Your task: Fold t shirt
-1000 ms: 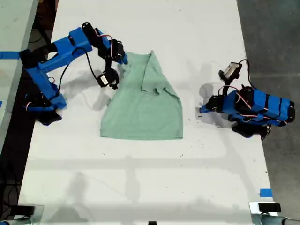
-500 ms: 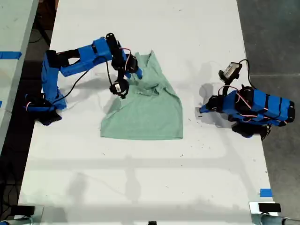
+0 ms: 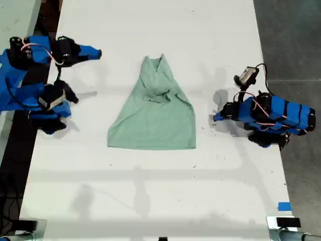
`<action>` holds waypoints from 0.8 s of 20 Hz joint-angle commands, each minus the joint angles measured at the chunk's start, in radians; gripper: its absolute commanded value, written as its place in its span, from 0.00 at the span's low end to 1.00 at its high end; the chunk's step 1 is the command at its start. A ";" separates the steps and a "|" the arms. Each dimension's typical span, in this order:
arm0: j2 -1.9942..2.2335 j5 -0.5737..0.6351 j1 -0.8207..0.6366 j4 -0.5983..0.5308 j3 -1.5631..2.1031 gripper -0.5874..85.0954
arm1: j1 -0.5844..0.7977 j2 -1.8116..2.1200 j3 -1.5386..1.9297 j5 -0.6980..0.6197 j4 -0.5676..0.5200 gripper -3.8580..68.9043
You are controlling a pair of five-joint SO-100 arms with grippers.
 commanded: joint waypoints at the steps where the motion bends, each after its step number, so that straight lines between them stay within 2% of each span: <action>1: 0.554 -0.089 0.048 -0.100 0.661 0.01 | -0.005 0.011 0.051 -0.002 -0.025 0.04; 4: 0.635 -0.103 0.023 -0.063 0.937 0.01 | -0.005 0.011 0.051 -0.002 -0.026 0.03; 6: 0.634 -0.130 0.058 -0.040 0.913 0.01 | -0.005 0.011 0.051 0.000 -0.025 0.03; 8: 0.634 -0.169 0.029 -0.018 0.934 0.01 | -0.006 0.011 0.049 0.000 -0.023 0.03; 16: 0.634 -0.196 0.055 -0.012 0.936 0.01 | -0.006 0.011 0.049 0.005 -0.023 0.03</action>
